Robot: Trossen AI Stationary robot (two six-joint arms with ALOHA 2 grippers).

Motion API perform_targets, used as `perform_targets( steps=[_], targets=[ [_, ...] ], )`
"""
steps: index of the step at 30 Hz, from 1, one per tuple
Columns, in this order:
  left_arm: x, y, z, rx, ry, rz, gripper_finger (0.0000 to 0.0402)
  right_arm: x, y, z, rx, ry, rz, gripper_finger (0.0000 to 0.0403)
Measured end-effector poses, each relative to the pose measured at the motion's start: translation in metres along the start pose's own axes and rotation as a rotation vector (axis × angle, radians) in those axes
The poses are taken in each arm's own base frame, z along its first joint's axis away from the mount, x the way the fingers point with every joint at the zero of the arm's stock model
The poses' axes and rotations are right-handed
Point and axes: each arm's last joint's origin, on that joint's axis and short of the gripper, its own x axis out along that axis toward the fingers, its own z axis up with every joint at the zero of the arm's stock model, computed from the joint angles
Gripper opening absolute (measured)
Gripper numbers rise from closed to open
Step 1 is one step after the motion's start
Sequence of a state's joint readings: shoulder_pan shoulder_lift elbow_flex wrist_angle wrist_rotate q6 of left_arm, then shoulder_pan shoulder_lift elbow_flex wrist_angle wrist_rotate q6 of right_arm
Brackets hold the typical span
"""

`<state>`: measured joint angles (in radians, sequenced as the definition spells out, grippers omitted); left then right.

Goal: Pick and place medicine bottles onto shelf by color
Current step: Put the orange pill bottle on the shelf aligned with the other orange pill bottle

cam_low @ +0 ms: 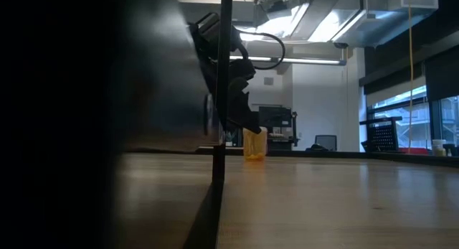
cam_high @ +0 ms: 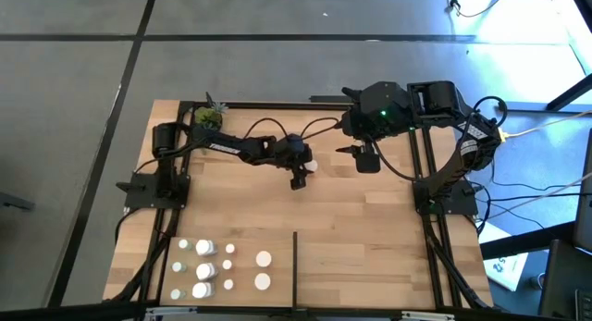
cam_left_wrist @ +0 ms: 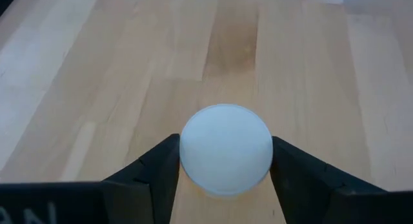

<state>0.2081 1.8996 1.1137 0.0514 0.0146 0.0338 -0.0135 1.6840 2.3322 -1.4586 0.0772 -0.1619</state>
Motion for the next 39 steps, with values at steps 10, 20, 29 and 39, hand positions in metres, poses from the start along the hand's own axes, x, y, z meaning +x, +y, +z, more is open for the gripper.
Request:
perform_targets(
  steps=[10,20,29,39],
  targets=[
    [-0.015,-0.005,0.003,0.006,0.038,0.014,0.0199,0.000,0.000,0.000,0.000,-0.003,-0.001,0.0275],
    [-0.049,-0.022,0.012,0.019,0.077,0.060,0.0198,0.000,0.000,0.000,0.000,-0.004,-0.001,0.0275],
    [-0.083,-0.048,0.018,0.015,0.085,0.056,0.0198,0.000,0.000,0.000,0.001,-0.004,-0.001,0.0275],
    [-0.129,-0.085,0.020,-0.048,0.052,0.090,0.0198,0.000,0.000,0.001,0.001,-0.013,-0.002,0.0275]
  ],
)
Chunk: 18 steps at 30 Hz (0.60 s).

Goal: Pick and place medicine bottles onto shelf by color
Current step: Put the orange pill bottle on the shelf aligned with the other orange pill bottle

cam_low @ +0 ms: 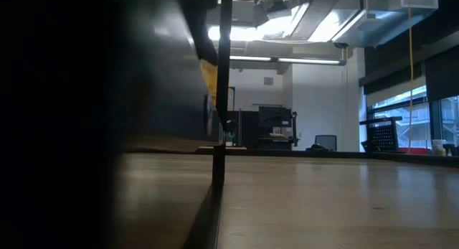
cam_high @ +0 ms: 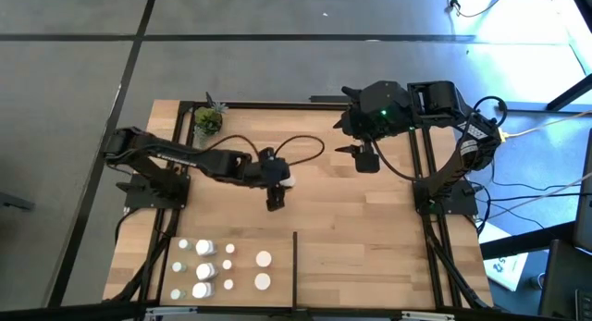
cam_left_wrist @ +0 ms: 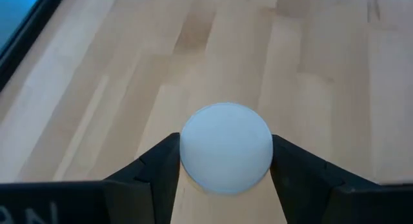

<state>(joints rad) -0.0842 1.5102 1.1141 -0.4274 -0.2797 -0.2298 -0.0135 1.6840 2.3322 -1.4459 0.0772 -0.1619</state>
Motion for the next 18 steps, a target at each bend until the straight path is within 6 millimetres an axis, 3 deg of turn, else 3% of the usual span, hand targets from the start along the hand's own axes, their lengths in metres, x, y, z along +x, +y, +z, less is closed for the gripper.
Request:
perform_targets(
  steps=[10,18],
  targets=[
    [-0.028,-0.038,-0.014,-0.033,-0.007,-0.010,0.0198,0.000,0.000,0.003,0.000,-0.035,0.015,0.0275],
    [-0.042,-0.067,-0.030,-0.039,0.015,-0.050,0.0198,-0.002,0.010,0.004,-0.099,-0.103,0.361,0.0275]
  ],
)
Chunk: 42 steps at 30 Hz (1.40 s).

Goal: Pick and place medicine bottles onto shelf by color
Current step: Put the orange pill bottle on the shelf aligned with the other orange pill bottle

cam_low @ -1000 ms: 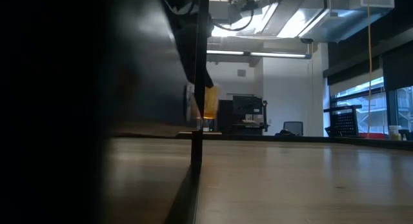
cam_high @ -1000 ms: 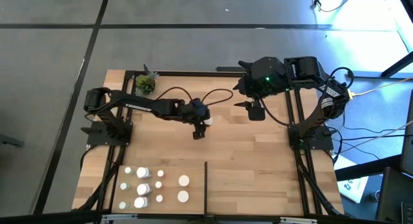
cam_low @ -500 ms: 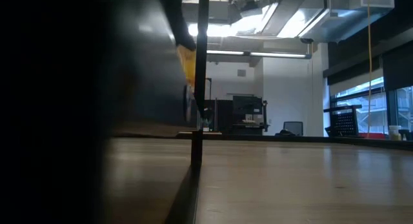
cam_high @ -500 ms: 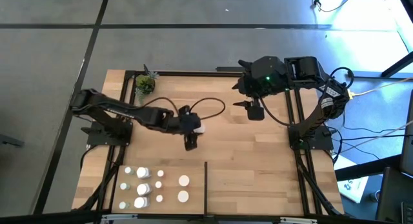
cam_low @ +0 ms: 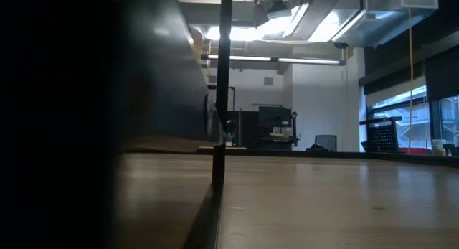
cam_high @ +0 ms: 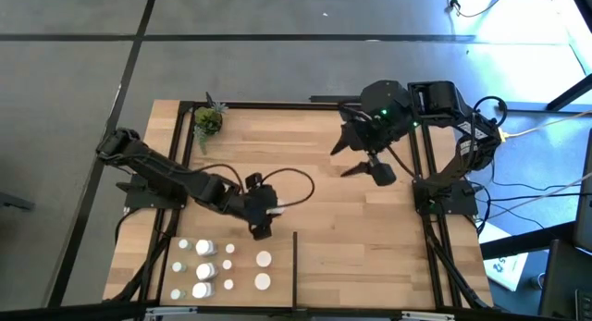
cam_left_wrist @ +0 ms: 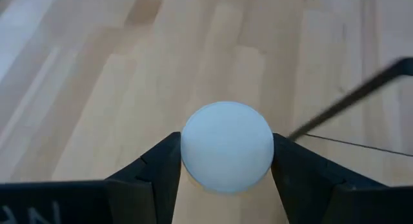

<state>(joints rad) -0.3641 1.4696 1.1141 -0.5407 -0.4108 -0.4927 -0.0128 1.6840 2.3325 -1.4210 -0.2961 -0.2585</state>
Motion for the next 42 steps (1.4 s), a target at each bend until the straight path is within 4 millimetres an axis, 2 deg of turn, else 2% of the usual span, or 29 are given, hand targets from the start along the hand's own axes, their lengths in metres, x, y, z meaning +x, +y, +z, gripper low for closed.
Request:
perform_targets(
  steps=[6,20,26,33,42],
  targets=[
    [-0.011,-0.021,-0.011,0.031,-0.006,-0.046,0.0198,0.000,0.003,0.000,-0.011,-0.027,0.119,0.0275],
    [-0.035,-0.054,-0.041,0.009,-0.029,-0.038,0.0198,0.000,0.003,0.000,-0.014,-0.028,0.121,0.0275],
    [-0.033,-0.066,-0.050,-0.002,-0.054,-0.013,0.0198,0.000,0.003,0.000,-0.014,-0.028,0.121,0.0275],
    [-0.020,-0.077,-0.063,-0.014,-0.023,0.013,0.0198,0.000,0.004,0.001,-0.016,-0.029,0.124,0.0275],
    [-0.014,-0.084,-0.066,-0.049,-0.025,-0.006,0.0198,0.000,0.004,0.001,-0.016,-0.029,0.125,0.0275]
  ],
)
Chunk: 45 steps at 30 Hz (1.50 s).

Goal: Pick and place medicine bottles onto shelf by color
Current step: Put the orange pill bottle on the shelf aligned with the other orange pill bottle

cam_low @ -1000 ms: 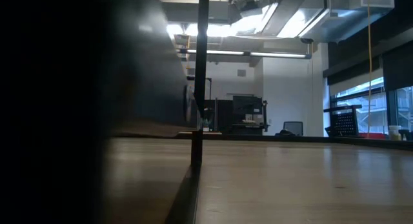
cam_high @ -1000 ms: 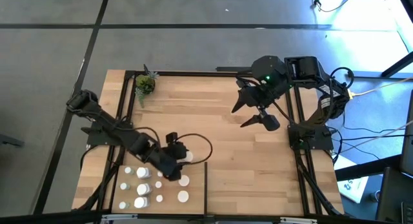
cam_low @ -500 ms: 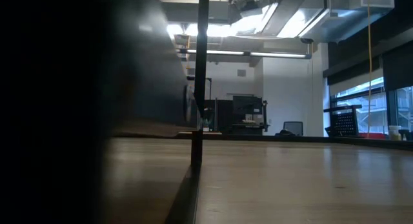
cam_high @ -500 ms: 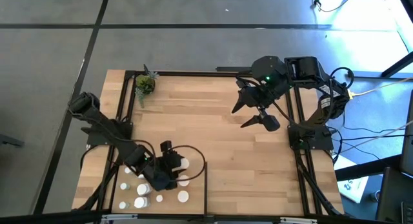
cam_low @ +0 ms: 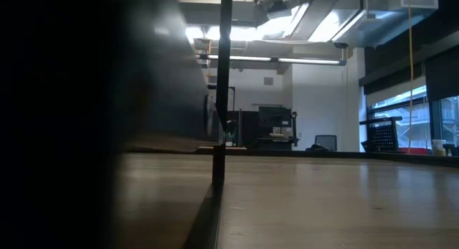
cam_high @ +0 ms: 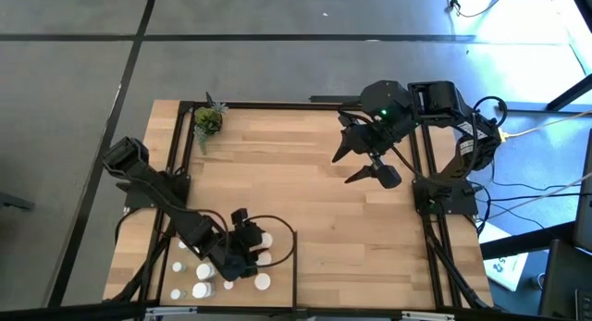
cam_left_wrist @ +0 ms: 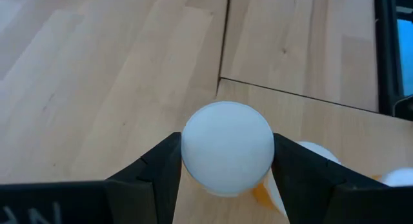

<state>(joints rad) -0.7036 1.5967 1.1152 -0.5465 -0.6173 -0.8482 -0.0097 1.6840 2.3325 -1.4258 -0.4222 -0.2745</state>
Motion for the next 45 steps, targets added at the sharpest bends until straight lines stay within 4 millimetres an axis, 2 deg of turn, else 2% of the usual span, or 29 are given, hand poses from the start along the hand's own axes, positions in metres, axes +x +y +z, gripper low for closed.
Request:
perform_targets(
  steps=[17,45],
  targets=[
    [0.007,-0.016,-0.014,-0.016,0.001,-0.030,0.0198,0.000,0.000,0.000,0.000,0.000,-0.001,0.0275],
    [0.006,-0.015,-0.016,0.004,0.003,-0.020,0.0198,0.000,-0.001,0.001,-0.003,-0.003,-0.014,0.0275]
  ],
)
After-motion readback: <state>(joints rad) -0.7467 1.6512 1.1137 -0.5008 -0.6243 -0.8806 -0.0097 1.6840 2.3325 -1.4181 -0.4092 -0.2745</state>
